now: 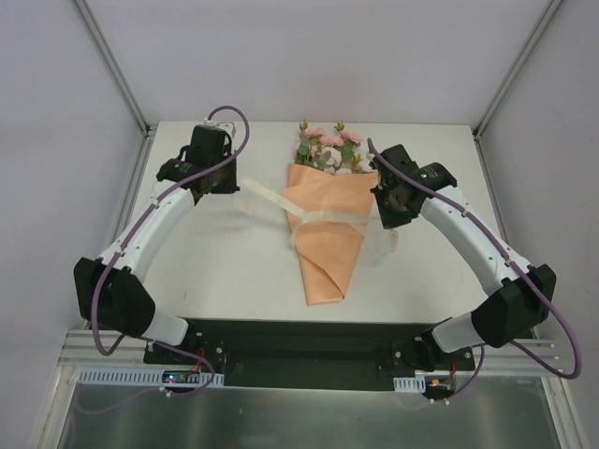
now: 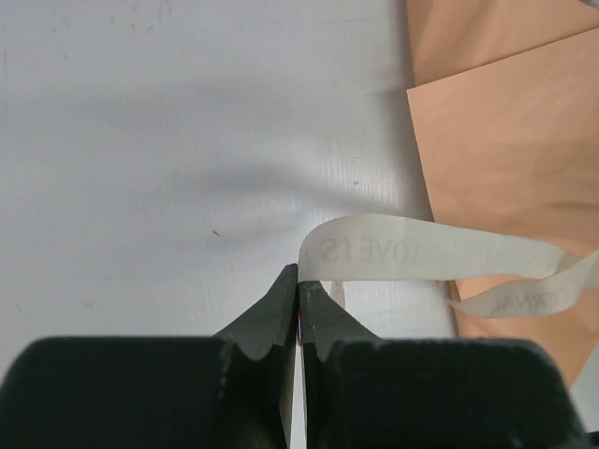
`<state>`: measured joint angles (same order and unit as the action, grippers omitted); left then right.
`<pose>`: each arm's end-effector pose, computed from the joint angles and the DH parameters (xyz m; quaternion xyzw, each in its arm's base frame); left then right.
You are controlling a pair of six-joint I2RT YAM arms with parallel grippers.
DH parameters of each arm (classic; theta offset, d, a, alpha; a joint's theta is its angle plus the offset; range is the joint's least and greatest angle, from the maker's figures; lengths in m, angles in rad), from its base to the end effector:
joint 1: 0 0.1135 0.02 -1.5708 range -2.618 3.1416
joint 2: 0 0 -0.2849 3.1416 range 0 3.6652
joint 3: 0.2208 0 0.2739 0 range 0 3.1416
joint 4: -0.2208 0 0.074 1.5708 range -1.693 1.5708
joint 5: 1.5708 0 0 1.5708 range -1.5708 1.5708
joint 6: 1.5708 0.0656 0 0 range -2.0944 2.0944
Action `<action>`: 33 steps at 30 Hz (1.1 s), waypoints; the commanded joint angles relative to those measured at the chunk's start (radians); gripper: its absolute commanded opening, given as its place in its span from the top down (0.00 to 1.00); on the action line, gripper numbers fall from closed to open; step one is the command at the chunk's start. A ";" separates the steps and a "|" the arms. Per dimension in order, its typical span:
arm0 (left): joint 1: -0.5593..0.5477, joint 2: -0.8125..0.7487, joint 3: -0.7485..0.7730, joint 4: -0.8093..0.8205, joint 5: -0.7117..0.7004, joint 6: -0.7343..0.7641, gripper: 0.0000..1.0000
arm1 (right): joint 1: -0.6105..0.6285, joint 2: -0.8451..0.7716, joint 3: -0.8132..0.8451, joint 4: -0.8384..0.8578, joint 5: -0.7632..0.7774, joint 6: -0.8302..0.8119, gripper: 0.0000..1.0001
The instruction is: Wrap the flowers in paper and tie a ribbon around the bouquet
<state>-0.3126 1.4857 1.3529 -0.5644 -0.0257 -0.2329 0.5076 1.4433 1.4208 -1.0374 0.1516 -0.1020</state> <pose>0.3579 -0.1139 0.3318 0.0307 0.9055 -0.1027 0.4105 0.2846 0.1470 0.3289 -0.2713 0.9260 -0.0210 0.2615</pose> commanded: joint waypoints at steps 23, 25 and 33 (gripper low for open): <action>0.116 0.130 -0.152 -0.089 0.199 -0.103 1.00 | -0.270 0.253 -0.111 0.195 -0.033 0.070 0.99; 0.119 0.120 -0.173 -0.074 0.214 -0.130 1.00 | -0.271 0.253 -0.135 0.209 -0.032 0.077 0.99; 0.245 0.007 -0.276 0.043 0.368 -0.292 1.00 | -0.317 0.204 -0.178 0.267 -0.101 0.183 0.99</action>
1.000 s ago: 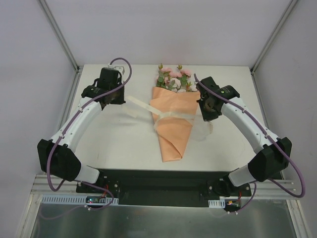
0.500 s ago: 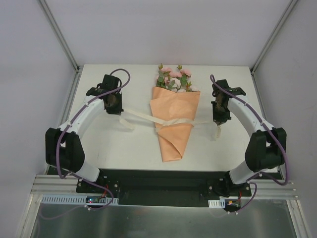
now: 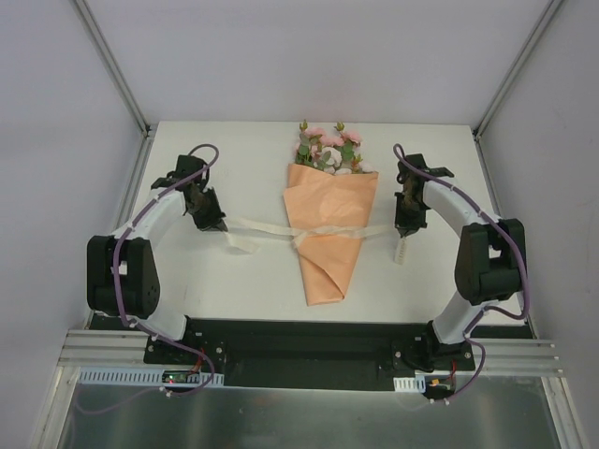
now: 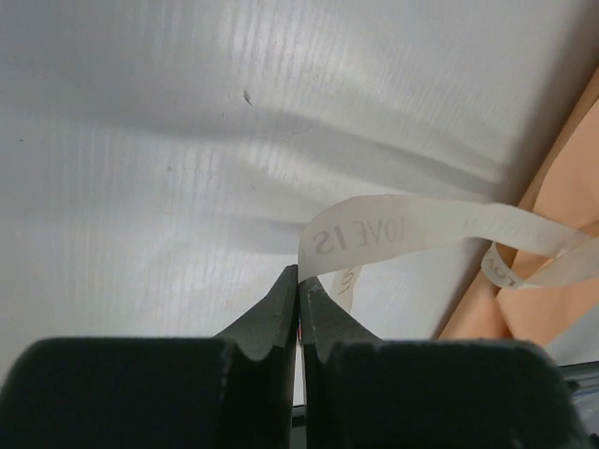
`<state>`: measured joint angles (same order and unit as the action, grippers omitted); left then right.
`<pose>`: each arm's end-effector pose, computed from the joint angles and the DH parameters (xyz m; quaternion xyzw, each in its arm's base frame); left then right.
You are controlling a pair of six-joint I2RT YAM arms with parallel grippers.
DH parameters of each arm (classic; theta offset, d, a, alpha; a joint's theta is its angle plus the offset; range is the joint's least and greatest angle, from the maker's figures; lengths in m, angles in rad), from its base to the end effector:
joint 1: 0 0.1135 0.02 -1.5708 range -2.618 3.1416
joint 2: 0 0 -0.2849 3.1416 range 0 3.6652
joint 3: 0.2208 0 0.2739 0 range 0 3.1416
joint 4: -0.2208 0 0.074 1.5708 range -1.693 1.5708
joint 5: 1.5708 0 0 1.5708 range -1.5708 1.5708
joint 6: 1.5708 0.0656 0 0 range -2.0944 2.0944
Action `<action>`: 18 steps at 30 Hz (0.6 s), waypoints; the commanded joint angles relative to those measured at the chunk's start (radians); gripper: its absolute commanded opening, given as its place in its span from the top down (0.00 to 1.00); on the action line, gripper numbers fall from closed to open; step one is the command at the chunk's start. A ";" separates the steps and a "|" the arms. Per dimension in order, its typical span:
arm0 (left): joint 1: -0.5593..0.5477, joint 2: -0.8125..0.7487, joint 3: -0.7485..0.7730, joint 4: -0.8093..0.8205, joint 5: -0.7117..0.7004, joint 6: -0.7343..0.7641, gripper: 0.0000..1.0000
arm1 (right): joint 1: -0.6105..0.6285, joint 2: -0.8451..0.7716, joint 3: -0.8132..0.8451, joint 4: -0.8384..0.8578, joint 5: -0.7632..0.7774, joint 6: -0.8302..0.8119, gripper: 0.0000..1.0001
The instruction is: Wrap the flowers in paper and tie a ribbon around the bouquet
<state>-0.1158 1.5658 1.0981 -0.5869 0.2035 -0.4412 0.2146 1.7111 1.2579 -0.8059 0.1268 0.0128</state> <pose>0.3485 -0.0539 0.2112 -0.1302 0.9534 -0.1642 0.2171 0.3623 0.0705 0.2001 -0.0895 0.9819 -0.0446 0.1610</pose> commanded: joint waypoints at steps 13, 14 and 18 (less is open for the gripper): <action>0.054 -0.145 -0.165 0.062 0.043 -0.123 1.00 | -0.024 -0.093 -0.069 0.059 -0.090 0.076 0.99; 0.060 -0.157 -0.175 0.070 0.053 -0.140 1.00 | -0.026 -0.094 -0.072 0.060 -0.084 0.079 0.99; 0.103 -0.190 -0.195 0.090 0.053 -0.246 1.00 | -0.037 -0.100 -0.075 0.068 -0.040 0.137 1.00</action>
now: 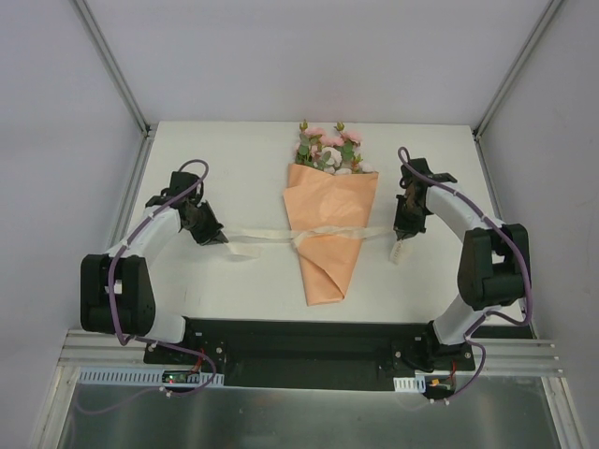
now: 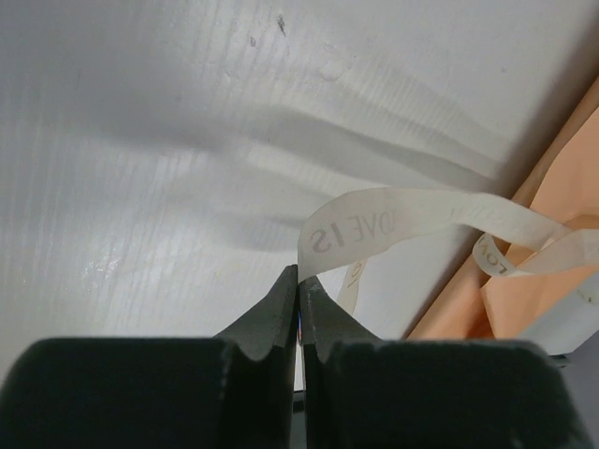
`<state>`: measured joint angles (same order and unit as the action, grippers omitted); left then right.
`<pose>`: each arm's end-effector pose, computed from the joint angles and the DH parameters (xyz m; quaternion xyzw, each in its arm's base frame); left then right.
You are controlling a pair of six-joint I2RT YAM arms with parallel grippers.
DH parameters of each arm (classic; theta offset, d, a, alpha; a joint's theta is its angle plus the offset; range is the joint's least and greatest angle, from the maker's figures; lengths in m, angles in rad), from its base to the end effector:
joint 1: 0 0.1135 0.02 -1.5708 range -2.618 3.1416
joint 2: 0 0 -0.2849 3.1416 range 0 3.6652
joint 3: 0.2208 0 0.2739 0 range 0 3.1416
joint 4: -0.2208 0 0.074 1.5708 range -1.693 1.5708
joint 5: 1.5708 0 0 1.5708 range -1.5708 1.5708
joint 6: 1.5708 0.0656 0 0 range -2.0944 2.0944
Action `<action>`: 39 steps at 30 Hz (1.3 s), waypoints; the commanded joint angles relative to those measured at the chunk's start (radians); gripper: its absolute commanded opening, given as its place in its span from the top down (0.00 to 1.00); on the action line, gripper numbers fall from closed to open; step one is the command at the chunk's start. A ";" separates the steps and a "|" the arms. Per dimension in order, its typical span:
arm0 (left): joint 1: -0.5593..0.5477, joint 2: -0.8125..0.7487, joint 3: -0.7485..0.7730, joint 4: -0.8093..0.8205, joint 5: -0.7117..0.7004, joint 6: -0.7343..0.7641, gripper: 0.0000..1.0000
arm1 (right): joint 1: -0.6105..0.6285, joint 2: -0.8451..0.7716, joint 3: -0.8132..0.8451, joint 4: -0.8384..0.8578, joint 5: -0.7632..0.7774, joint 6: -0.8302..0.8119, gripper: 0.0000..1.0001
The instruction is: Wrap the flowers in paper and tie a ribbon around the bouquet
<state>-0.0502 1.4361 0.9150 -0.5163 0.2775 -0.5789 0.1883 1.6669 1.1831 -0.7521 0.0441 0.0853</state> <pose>0.3118 -0.0337 0.1968 -0.2144 0.9317 -0.2076 0.2069 0.3519 0.0641 0.1941 -0.0471 0.9847 0.0012 0.1680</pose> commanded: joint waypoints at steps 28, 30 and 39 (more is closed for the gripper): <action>0.719 0.024 0.033 -0.004 -0.377 -0.332 1.00 | -0.412 -0.070 -0.221 0.237 0.253 0.860 1.00; 0.745 0.030 0.025 -0.002 -0.379 -0.334 1.00 | -0.431 -0.064 -0.217 0.235 0.292 0.849 0.99; 0.789 0.061 0.068 -0.007 -0.442 -0.325 1.00 | -0.542 -0.012 -0.163 0.232 0.355 0.814 1.00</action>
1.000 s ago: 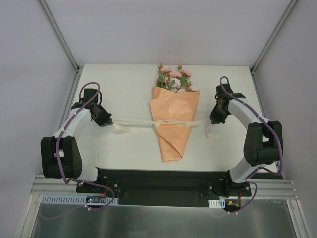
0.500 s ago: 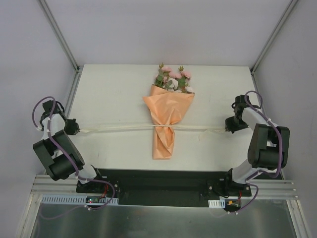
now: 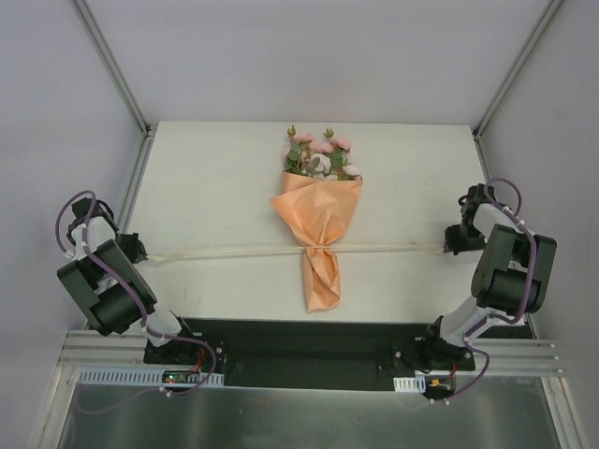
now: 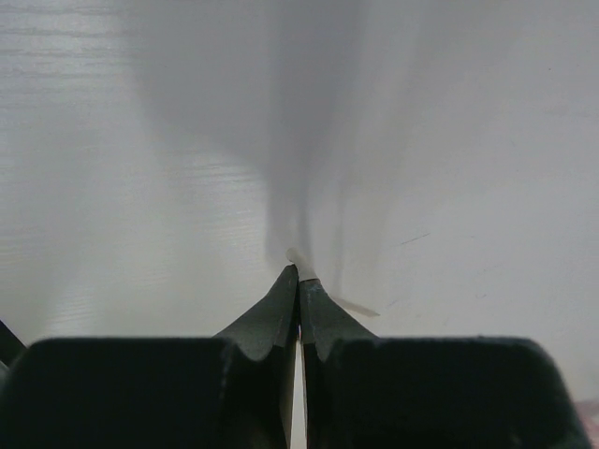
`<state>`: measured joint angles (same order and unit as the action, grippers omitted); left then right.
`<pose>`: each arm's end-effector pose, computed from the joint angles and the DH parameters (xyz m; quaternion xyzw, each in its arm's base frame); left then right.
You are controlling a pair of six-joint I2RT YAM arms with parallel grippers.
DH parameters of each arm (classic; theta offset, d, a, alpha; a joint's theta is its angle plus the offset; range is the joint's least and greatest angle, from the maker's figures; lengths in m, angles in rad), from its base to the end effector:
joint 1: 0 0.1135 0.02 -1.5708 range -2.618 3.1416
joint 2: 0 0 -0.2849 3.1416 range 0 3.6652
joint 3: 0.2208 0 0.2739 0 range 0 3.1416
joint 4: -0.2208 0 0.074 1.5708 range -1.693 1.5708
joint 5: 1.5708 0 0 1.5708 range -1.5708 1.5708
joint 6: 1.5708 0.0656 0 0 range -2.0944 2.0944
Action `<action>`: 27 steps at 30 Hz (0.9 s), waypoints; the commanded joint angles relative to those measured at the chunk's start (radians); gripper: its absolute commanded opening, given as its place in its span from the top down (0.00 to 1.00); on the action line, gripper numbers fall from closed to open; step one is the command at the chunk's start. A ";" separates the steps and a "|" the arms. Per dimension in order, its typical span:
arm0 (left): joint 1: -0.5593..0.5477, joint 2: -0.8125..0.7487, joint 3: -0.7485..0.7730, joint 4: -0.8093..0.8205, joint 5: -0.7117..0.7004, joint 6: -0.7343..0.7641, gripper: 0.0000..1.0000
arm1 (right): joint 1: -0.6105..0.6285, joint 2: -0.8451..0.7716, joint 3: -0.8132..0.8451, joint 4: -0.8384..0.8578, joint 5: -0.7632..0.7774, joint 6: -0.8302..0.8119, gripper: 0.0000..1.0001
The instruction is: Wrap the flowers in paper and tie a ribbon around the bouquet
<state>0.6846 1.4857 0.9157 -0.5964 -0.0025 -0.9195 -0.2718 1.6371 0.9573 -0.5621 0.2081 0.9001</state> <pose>0.2386 0.1949 0.1753 -0.7043 0.6809 -0.0223 0.1996 0.3133 -0.1014 0.1456 0.5568 0.8081 -0.0471 0.1865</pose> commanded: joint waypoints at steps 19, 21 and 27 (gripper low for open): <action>0.138 0.074 0.127 0.052 -0.130 0.025 1.00 | -0.188 0.127 0.106 0.100 0.171 -0.024 1.00; 0.083 0.081 0.146 0.047 -0.085 0.034 1.00 | -0.156 0.121 0.123 0.081 0.185 -0.046 1.00; -0.206 0.059 0.252 0.033 0.001 0.111 1.00 | -0.012 -0.027 0.132 0.021 0.232 -0.185 1.00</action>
<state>0.6060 1.5806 1.0645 -0.6682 0.0238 -0.8715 -0.3325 1.7252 1.0626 -0.6193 0.2375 0.8093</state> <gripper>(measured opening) 0.003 0.007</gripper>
